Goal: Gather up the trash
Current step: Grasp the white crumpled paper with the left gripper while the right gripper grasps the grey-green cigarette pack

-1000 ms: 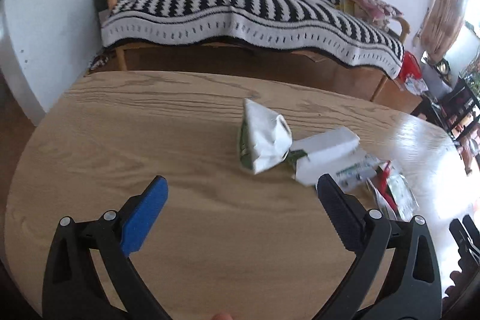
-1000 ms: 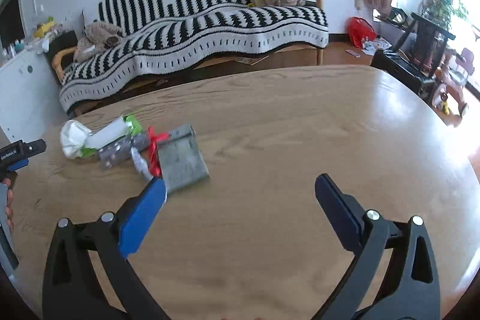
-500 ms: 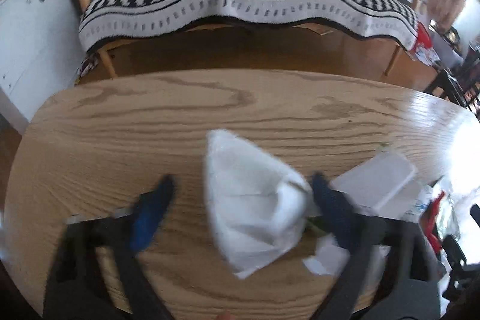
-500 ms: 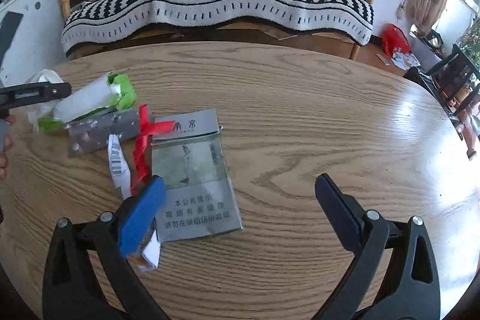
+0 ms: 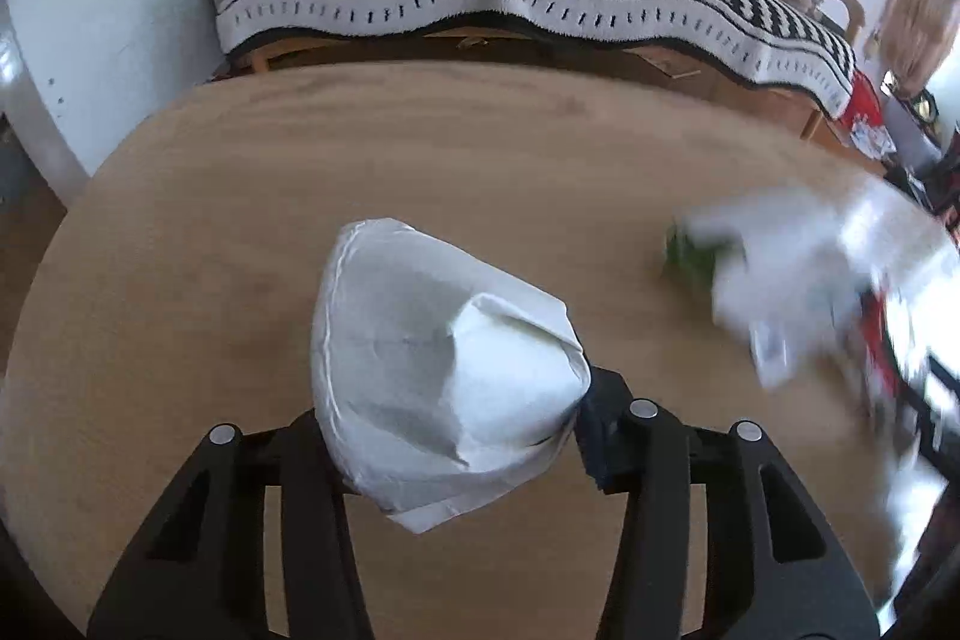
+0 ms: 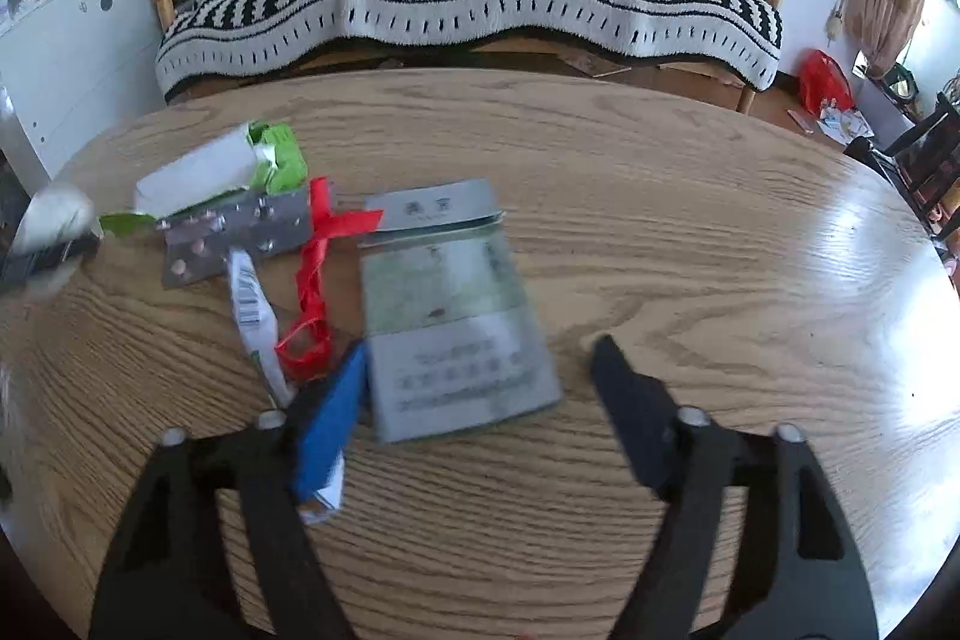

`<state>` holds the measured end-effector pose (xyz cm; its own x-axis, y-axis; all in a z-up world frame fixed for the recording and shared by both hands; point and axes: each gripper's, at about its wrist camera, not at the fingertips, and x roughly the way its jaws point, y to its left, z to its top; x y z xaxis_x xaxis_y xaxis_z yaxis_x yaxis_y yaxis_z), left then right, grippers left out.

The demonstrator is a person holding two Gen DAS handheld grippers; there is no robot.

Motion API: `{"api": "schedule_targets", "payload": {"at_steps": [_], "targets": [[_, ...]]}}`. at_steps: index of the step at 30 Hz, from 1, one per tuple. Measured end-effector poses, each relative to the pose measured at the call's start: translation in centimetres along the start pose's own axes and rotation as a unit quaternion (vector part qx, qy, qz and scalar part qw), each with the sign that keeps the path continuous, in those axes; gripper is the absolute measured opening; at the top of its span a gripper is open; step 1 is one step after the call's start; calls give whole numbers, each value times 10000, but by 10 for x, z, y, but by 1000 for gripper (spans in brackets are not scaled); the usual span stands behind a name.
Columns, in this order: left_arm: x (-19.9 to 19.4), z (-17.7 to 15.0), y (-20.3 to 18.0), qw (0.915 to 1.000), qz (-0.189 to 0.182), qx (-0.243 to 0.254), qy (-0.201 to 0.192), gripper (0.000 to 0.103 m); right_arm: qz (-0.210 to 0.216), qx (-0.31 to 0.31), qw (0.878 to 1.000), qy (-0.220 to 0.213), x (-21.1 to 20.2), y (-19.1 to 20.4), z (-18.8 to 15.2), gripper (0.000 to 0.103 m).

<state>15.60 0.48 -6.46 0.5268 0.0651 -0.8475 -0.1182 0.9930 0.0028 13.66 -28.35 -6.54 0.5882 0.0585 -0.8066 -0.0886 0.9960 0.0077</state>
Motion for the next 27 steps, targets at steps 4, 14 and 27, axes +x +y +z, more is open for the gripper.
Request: {"api": "schedule_targets", "payload": {"at_steps": [4,14,27], "targets": [[-13,-21,-10,9998,-48,185,-27,48,47,-117,9999,-13,-3,5,-4,59],[-15,-28,-22,9983,-153,547,-144,48,141,261,9991,-289,-21,-4,-14,58],[-17,-29,-23,9979,-111,641,-30,48,195,806,9956,-446,-31,-28,-16,58]]}}
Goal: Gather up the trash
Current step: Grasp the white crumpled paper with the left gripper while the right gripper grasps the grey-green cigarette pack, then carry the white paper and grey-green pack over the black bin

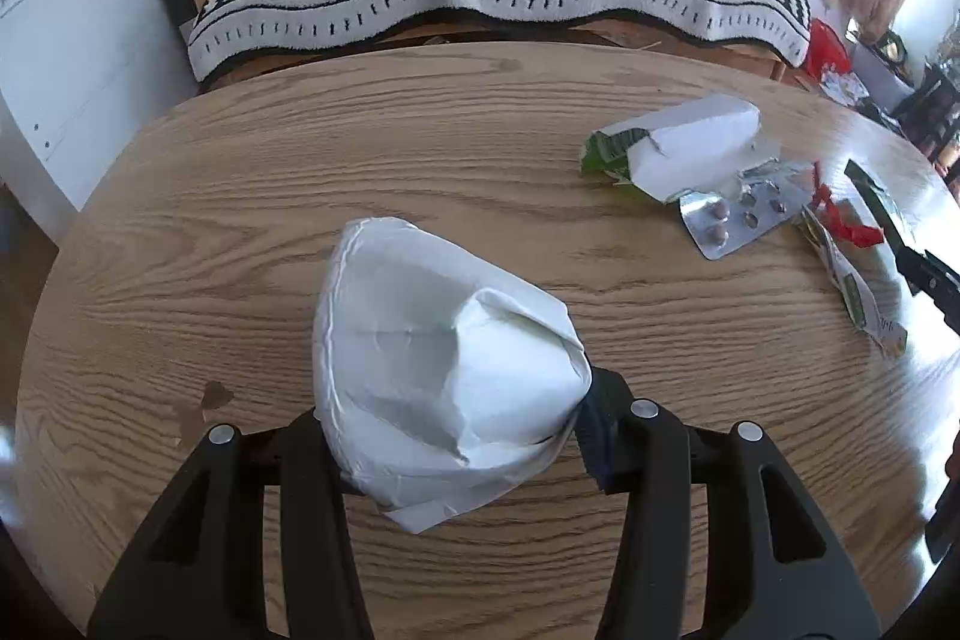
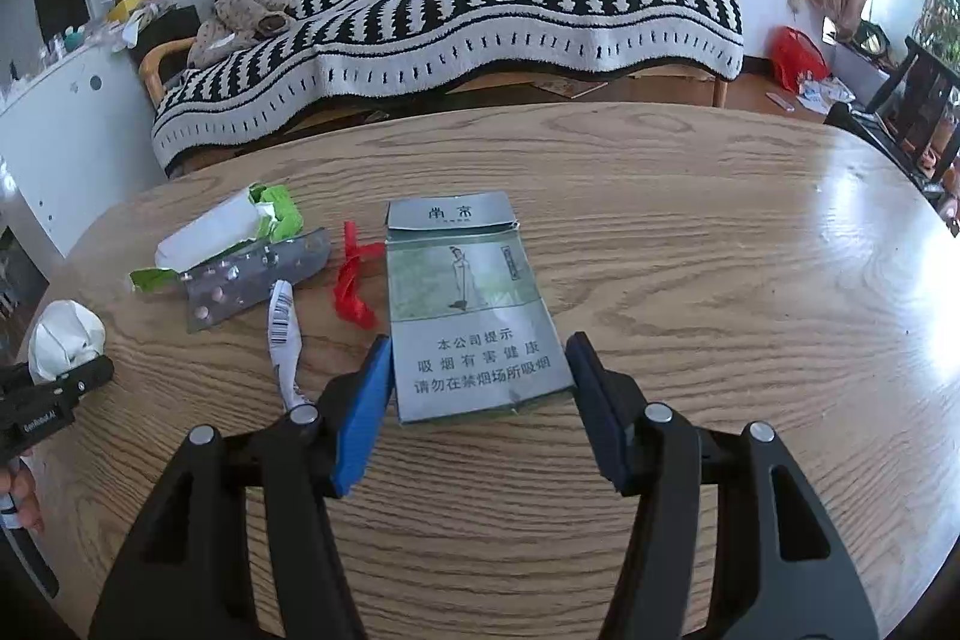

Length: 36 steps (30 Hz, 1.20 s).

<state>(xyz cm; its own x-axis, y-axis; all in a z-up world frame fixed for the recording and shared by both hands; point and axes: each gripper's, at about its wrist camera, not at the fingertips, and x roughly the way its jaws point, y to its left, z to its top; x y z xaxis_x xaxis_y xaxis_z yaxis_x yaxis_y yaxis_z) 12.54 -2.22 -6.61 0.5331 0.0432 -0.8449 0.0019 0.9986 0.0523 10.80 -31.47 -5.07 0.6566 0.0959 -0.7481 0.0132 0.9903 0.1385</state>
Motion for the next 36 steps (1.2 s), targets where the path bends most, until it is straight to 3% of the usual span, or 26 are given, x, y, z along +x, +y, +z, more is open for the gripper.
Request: {"api": "schedule_targets", "payload": {"at_steps": [30,36], "targets": [[-8,2,-9,9998,15,192,-32,49,103,242,9996,79,1,-5,-2,58],[-27,5,-15,9993,-128,248,-264,48,-28,277,9996,-102,-7,-5,-2,58]]}}
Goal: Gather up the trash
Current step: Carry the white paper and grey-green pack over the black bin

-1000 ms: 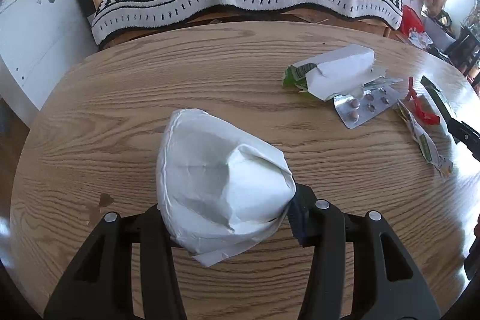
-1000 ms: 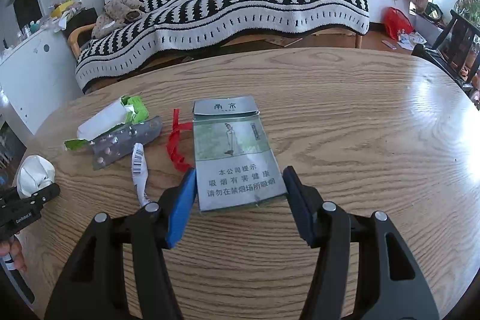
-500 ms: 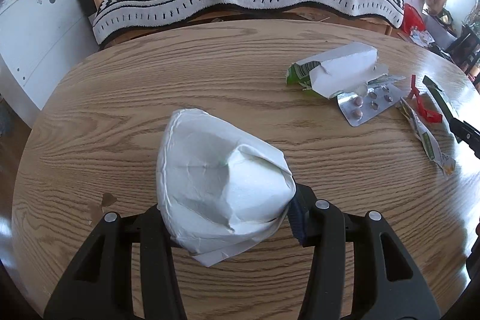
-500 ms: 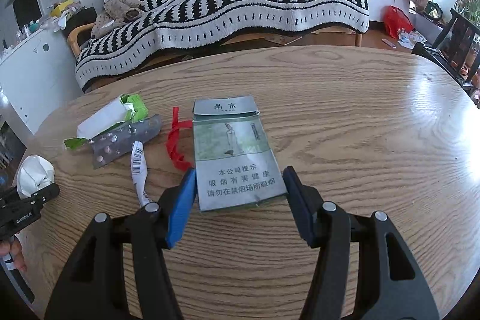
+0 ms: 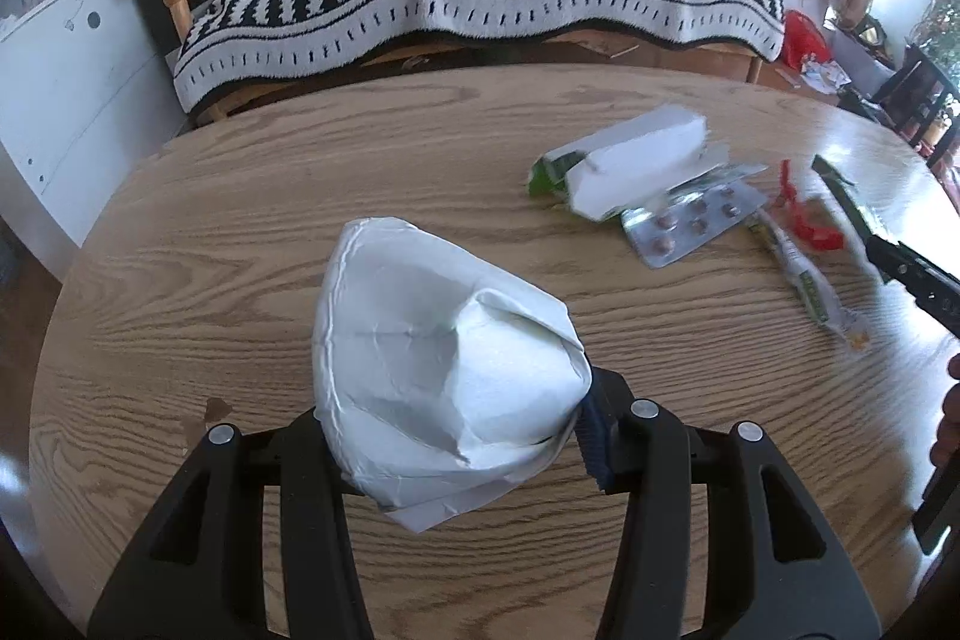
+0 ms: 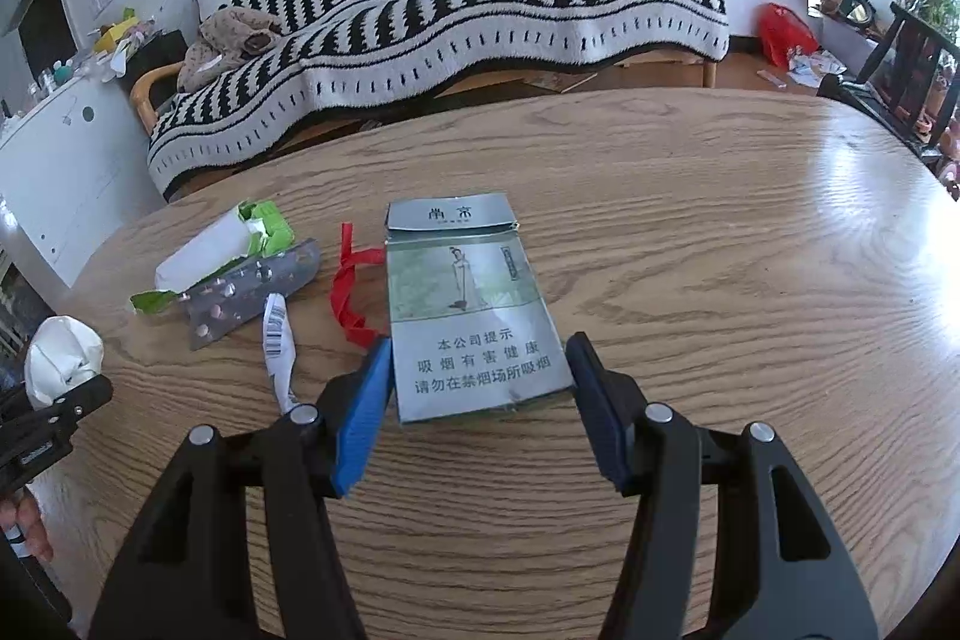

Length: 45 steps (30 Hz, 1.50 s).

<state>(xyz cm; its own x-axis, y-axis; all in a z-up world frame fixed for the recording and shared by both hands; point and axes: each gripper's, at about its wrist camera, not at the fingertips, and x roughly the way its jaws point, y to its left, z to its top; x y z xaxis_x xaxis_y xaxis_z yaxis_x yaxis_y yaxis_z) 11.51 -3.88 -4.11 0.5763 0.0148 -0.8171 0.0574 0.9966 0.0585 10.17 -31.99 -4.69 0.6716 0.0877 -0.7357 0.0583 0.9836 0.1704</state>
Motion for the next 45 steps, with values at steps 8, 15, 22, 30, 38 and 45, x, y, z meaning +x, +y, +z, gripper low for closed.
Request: {"api": "schedule_targets", "payload": {"at_steps": [8,15,22,30,38,45], "targets": [[-76,13,-34,9922,-622,-86,-1073,48,147,217,9952,-938,-86,0,3,58],[-148,-21,-116,9781,-1304,340,-1587,49,-166,582,9879,-1427,-218,-63,-58,58],[-214,-98,-231,9422,-3038,1037,-964,49,-653,1054,9810,-1492,-341,-145,-139,58],[-198,-210,-351,9033,-3882,1697,673,48,-228,2820,9560,-769,-370,-235,-268,58],[-132,-282,-388,9014,-3253,2403,1547,48,-273,3749,9264,201,-320,-270,-353,58],[-124,-282,-388,8999,-3223,2501,1541,48,-530,3494,9345,440,-301,-255,-351,58]]}}
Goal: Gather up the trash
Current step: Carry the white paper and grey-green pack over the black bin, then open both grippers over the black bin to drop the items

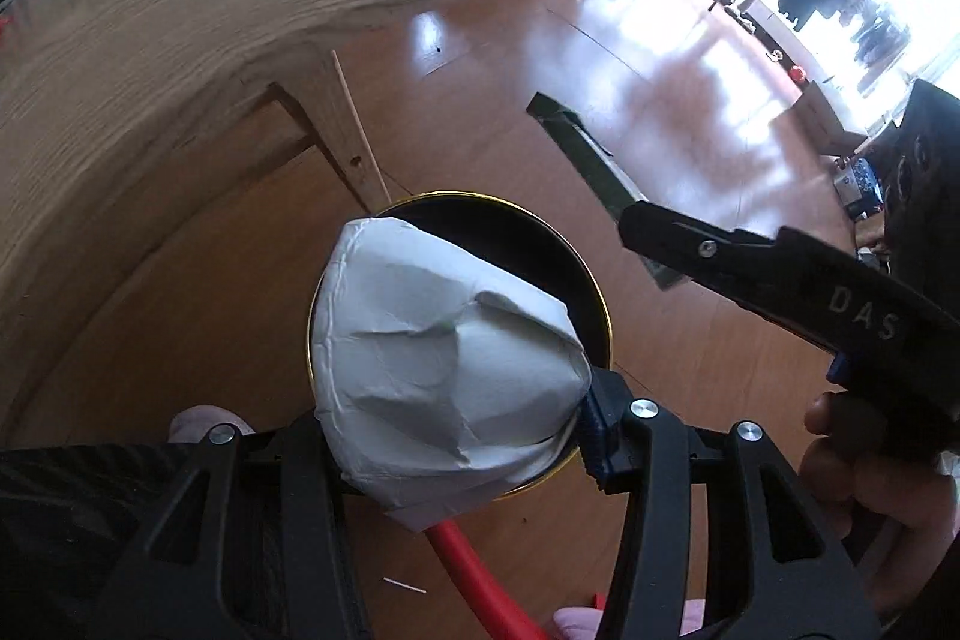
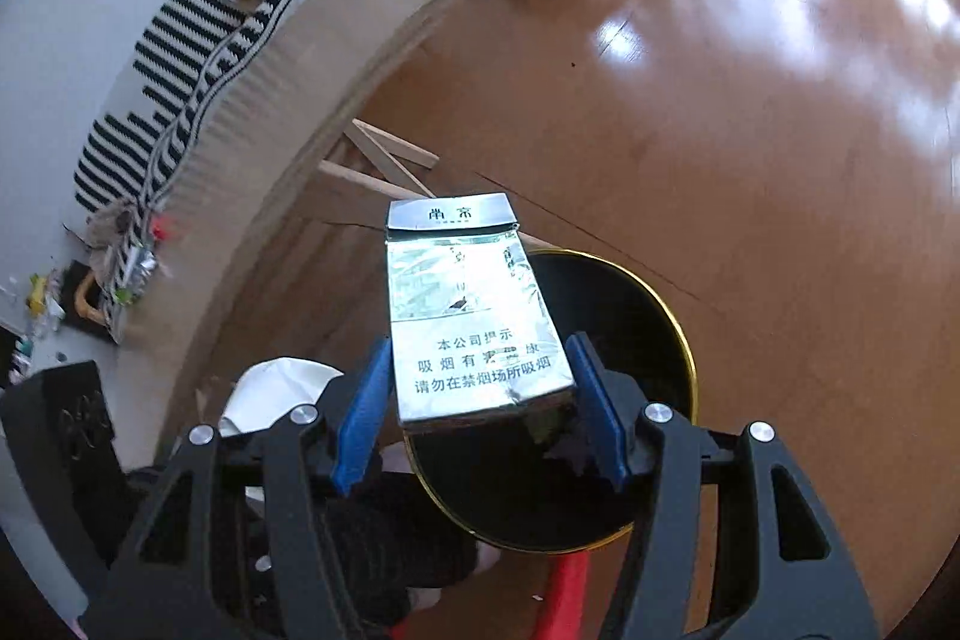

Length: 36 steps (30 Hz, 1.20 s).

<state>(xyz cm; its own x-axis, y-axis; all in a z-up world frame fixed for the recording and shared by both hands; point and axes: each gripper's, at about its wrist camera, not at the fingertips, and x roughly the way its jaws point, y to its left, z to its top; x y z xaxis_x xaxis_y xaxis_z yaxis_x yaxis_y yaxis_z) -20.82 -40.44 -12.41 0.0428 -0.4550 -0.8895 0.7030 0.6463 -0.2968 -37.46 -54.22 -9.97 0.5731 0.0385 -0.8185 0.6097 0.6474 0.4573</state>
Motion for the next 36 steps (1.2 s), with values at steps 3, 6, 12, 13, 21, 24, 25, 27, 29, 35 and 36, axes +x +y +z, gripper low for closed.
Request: {"api": "schedule_targets", "payload": {"at_steps": [3,6,12,13,21,24,25,27,29,35,36], "targets": [[1,3,3,10000,-50,-5,22,48,-52,0,10000,36,2,-3,0,58],[3,3,3,10000,-80,-11,46,48,-61,87,9999,66,4,-8,4,58],[4,0,-2,9999,-131,-1,59,48,-10,210,9997,150,7,-5,6,58],[3,0,-3,9999,-140,10,61,48,-2,225,9996,157,7,-5,6,58],[6,0,-7,9997,-182,54,160,51,-12,238,9995,197,6,-6,7,59],[10,1,-12,9995,-21,171,250,96,55,238,9997,42,0,-3,10,78],[9,0,-15,9994,-103,198,260,97,73,212,9997,-60,-4,-1,11,93],[5,0,-18,9989,-344,182,253,97,69,132,9994,-319,-14,2,15,96],[-10,1,-18,9987,-499,111,-27,97,-106,-8,9974,-720,-29,5,19,96],[-105,13,29,9883,-268,-418,-1441,97,-629,-714,9851,-1435,-47,30,28,96],[-119,14,43,9850,-183,-564,-1622,97,-646,-844,9840,-1433,-44,37,28,96]]}}
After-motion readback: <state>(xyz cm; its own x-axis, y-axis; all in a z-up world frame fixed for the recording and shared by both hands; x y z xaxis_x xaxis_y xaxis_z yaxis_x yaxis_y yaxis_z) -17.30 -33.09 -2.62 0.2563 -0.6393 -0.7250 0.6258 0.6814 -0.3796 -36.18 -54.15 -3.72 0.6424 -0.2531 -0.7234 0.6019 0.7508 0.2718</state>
